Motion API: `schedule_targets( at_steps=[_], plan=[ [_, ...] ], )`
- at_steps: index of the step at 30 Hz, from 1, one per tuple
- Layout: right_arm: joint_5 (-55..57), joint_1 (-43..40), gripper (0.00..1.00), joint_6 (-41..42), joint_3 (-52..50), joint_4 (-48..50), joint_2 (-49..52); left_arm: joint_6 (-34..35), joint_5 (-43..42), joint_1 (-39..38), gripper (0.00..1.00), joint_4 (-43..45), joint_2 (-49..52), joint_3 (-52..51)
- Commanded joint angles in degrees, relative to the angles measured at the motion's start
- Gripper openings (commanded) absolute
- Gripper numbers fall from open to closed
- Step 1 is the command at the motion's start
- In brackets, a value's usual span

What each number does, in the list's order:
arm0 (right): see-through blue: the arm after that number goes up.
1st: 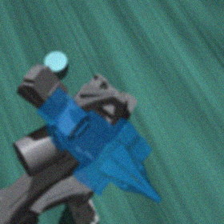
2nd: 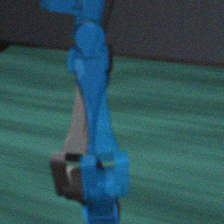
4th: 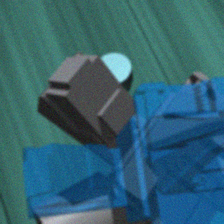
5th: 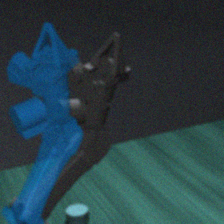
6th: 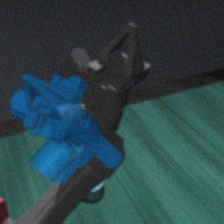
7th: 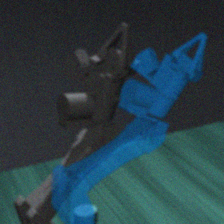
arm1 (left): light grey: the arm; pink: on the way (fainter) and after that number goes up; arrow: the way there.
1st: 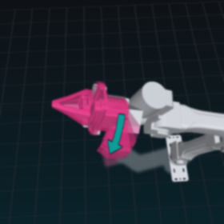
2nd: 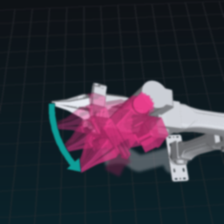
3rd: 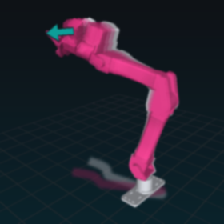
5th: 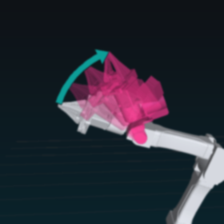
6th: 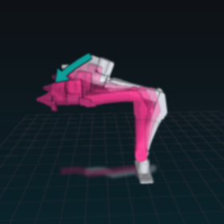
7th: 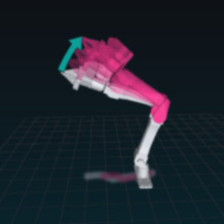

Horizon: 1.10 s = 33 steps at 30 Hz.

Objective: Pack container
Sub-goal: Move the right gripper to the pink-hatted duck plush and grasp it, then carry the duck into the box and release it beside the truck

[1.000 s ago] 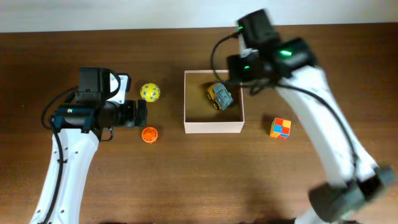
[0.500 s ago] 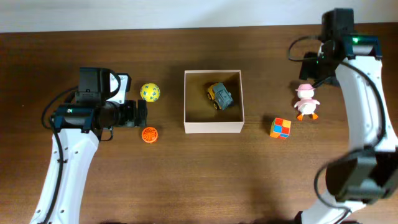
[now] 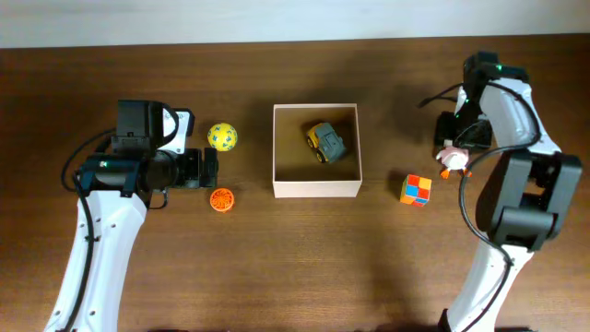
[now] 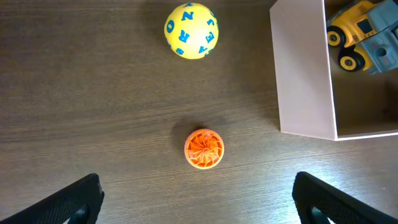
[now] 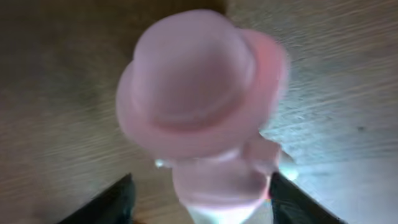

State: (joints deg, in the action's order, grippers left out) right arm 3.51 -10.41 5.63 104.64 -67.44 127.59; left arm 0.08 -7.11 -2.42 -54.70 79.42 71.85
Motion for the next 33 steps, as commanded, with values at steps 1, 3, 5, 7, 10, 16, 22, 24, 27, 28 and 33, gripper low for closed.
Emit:
schedule_targets(
  at_steps=[1, 3, 5, 7, 10, 16, 22, 24, 27, 28, 33],
  plan=[
    [-0.26, -0.2, 0.56, -0.72, -0.31, 0.0, 2.78, 0.37, -0.61, 0.39, 0.99, -0.07, 0.13, 1.07],
    [-0.28, -0.15, 0.48, -0.72, -0.52, 0.0, 3.61, 0.37, -0.61, 0.39, 0.99, -0.07, 0.13, 1.05],
    [-0.28, -0.15, 0.27, -0.7, -0.94, -0.09, 3.93, 0.37, -0.61, 0.39, 0.99, -0.07, 0.13, 1.05],
    [-0.26, -0.15, 0.16, -0.44, -0.96, -0.42, 3.91, 0.37, -0.61, 0.39, 0.99, -0.07, 0.13, 1.05],
    [-0.11, -0.11, 0.04, 1.11, -0.17, -1.57, 3.04, 0.37, -0.61, 0.39, 0.99, -0.07, 0.13, 1.07],
    [-0.13, 3.21, 0.04, 2.38, 2.67, -3.8, -6.05, 0.37, -0.61, 0.39, 0.99, -0.07, 0.13, 1.05],
    [-4.11, 12.35, 0.04, 4.55, 4.44, -6.75, -19.54, 0.37, -0.61, 0.39, 0.99, -0.07, 0.13, 1.07],
    [-4.83, 16.9, 0.04, 7.28, 4.44, -6.95, -23.5, 0.37, -0.61, 0.39, 0.99, -0.07, 0.13, 1.05],
    [-4.81, 23.12, 0.04, 10.38, 4.44, -6.43, -26.36, 0.37, -0.61, 0.39, 0.99, -0.07, 0.13, 1.07],
    [-4.79, 25.07, 0.04, 11.34, 4.44, -6.14, -26.53, 0.37, -0.61, 0.39, 0.99, -0.07, 0.13, 1.07],
    [-3.85, 34.38, 0.04, 15.32, 2.6, -2.16, -24.46, 0.37, -0.61, 0.39, 0.99, -0.07, 0.13, 1.05]
  ],
)
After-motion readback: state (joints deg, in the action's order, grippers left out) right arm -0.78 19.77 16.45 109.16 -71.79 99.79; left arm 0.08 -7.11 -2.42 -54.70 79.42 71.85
